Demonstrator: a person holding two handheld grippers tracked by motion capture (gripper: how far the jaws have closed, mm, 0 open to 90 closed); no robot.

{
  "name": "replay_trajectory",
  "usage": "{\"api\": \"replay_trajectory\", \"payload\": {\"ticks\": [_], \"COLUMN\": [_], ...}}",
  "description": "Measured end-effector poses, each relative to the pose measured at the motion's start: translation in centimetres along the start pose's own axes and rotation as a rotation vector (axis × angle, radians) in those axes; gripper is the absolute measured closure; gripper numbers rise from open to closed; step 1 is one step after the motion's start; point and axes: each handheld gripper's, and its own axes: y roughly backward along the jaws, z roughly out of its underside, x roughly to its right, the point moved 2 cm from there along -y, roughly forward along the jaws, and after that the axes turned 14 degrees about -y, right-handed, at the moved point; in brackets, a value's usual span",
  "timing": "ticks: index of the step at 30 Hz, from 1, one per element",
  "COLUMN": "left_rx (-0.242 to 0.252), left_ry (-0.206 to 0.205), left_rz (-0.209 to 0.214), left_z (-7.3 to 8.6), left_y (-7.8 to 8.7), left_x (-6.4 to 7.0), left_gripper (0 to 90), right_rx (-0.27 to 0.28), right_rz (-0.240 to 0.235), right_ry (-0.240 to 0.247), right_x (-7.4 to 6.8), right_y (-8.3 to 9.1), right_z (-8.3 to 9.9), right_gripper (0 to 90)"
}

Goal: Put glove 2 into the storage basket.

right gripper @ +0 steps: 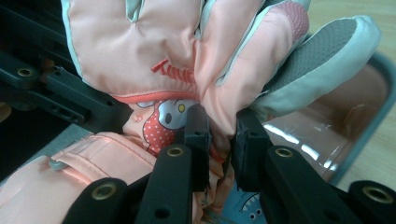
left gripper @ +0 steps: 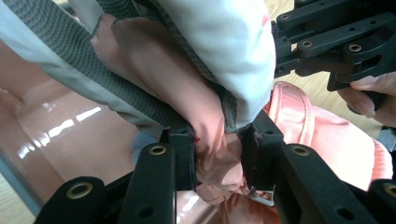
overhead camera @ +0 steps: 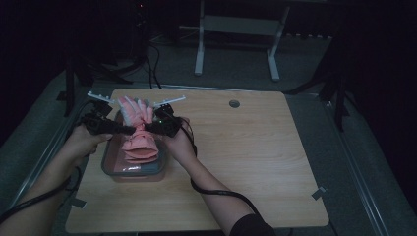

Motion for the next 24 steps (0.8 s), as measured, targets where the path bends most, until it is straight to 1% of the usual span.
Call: {"api": "replay_trajectory", "payload": {"ticks": [1, 2, 3, 5, 6, 7, 8, 9, 10, 12, 13, 14, 15, 16, 17, 18, 20, 22, 24], "left_rx": [0.003, -0.002, -0.002, -0.008, -0.015, -0.015, -0.021, -0.029, -0.029, -0.033, -0.037, -0.039, -0.039, -0.036, -0.036, -0.039, -0.048, -0.058, -0.058], "left_ry": [-0.009, 0.012, 0.012, 0.025, 0.040, 0.040, 0.042, 0.058, 0.058, 0.072, 0.078, 0.087, 0.087, 0.101, 0.101, 0.126, 0.134, 0.132, 0.132], "left_rz": [-0.003, 0.005, 0.005, 0.019, 0.033, 0.033, 0.038, 0.051, 0.051, 0.060, 0.066, 0.072, 0.072, 0.076, 0.076, 0.077, 0.067, 0.062, 0.062], "left_z": [0.8, 1.5, 1.5, 2.1, 2.5, 2.5, 2.8, 3.2, 3.2, 3.6, 4.0, 4.2, 4.2, 4.5, 4.5, 4.7, 4.6, 4.5, 4.5], "left_y": [-0.7, -1.5, -1.5, -2.1, -2.6, -2.6, -2.7, -3.1, -3.1, -3.5, -3.8, -4.0, -4.0, -4.2, -4.2, -4.4, -4.6, -4.7, -4.7], "left_x": [-0.3, -0.5, -0.5, -0.7, -0.8, -0.8, -0.8, -0.9, -0.9, -0.9, -0.9, -0.9, -0.9, -1.0, -1.0, -1.1, -1.1, -1.1, -1.1], "left_gripper": [68.9, 68.9, 68.9, 68.9, 68.9, 68.8, 68.8, 68.7, 68.6, 68.6, 68.5, 68.5, 68.5, 68.5, 68.1, 67.8, 67.0, 66.4, 65.9], "right_rx": [-0.002, -0.016, -0.016, -0.037, -0.056, -0.067, -0.067, -0.089, -0.102, -0.112, -0.133, -0.142, -0.142, -0.163, -0.163, -0.169, -0.176, -0.186, -0.189], "right_rz": [0.007, 0.026, 0.026, 0.037, 0.044, 0.048, 0.048, 0.051, 0.052, 0.054, 0.060, 0.062, 0.062, 0.069, 0.069, 0.078, 0.097, 0.116, 0.121], "right_ry": [-0.006, -0.014, -0.014, -0.023, -0.032, -0.033, -0.033, -0.031, -0.029, -0.026, -0.014, -0.013, -0.013, -0.012, -0.012, -0.010, 0.003, 0.014, 0.016], "right_x": [0.0, 0.5, 0.5, 0.9, 1.1, 1.2, 1.2, 1.4, 1.5, 1.6, 1.8, 1.9, 1.9, 2.0, 2.0, 2.0, 1.9, 1.8, 1.8], "right_y": [-0.4, -1.6, -1.6, -2.1, -2.4, -2.5, -2.5, -2.7, -2.8, -2.9, -3.1, -3.2, -3.2, -3.4, -3.4, -3.6, -3.7, -3.8, -3.9], "right_z": [0.2, 1.0, 1.0, 1.5, 2.0, 2.2, 2.2, 2.5, 2.7, 2.8, 3.1, 3.3, 3.3, 3.4, 3.4, 3.4, 3.4, 3.4, 3.3], "right_gripper": [78.1, 78.0, 78.0, 78.0, 77.9, 77.7, 77.7, 77.3, 77.2, 76.9, 76.6, 76.4, 76.4, 76.1, 76.1, 75.8, 75.4, 73.8, 73.8]}}
